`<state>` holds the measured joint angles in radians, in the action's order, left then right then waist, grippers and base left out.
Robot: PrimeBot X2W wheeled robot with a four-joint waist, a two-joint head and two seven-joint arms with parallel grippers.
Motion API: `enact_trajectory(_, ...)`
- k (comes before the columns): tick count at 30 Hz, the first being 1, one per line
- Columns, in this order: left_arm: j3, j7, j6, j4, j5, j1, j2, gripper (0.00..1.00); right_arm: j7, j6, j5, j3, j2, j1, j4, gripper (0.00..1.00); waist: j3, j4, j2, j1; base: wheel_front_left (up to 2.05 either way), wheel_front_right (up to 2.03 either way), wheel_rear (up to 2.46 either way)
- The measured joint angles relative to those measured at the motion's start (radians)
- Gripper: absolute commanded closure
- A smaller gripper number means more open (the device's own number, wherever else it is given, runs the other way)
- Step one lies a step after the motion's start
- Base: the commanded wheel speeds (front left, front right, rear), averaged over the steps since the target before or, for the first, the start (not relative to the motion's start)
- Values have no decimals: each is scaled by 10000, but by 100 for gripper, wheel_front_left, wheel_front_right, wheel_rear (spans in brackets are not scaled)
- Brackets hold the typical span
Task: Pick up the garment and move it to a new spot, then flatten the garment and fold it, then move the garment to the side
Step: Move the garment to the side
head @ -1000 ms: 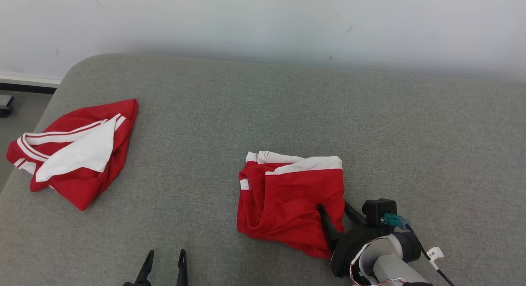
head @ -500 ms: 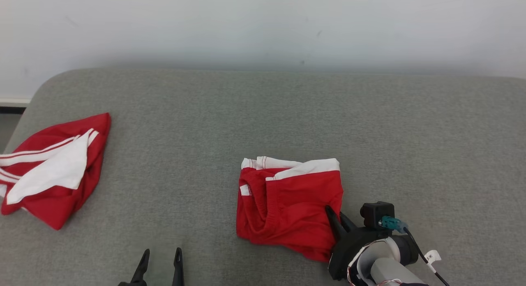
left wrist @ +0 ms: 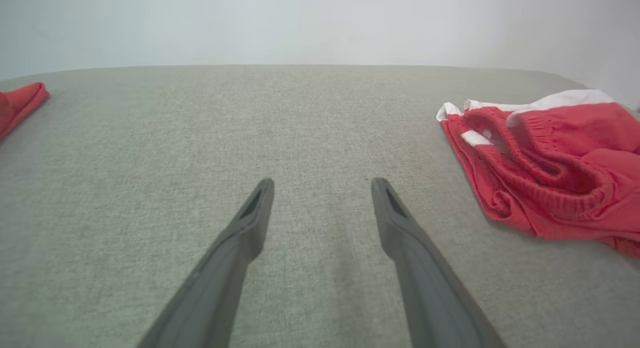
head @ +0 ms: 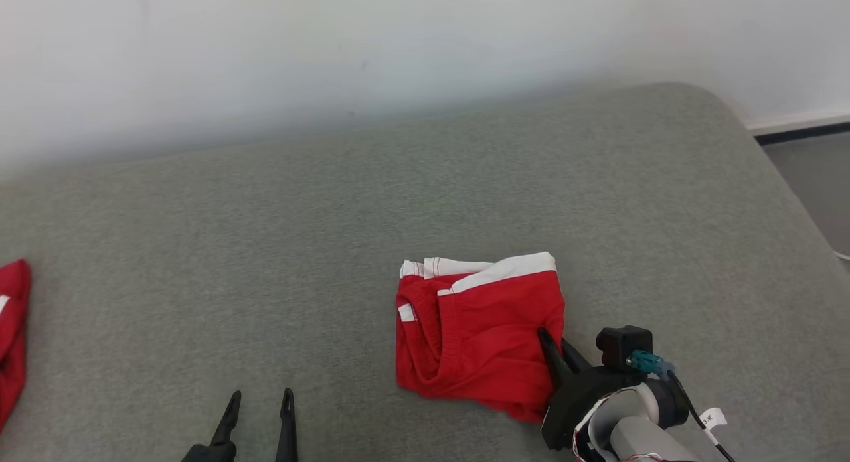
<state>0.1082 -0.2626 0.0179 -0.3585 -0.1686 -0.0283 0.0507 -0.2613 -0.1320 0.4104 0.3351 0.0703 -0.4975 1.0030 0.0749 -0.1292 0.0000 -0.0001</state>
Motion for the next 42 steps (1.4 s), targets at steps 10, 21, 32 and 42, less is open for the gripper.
enact_trajectory(10, -31, 0, 92, 2, 238, -459, -8, 0, -2, 0, -59, -31, -38, -70, -407, 100, 272, -1921, 1, 0, 0, 0, 0)
enact_trajectory(21, -86, 0, 376, -125, 819, -1187, -19, 0, -2, 0, -75, 136, -86, -459, -861, 100, 1129, -3610, 0, 1, 0, 0, 0)
enact_trajectory(32, 376, 0, 694, 138, 1528, -2079, 150, 0, 0, 0, -236, 178, 988, -2274, -359, 100, 2157, -3099, 1, 2, 0, 0, 0)
enact_trajectory(42, 775, 0, 688, 426, 1762, -2486, 324, 0, -2, 0, -148, -1363, 2598, -4086, 1440, 100, 2849, -1626, 2, 3, 0, 0, 0)
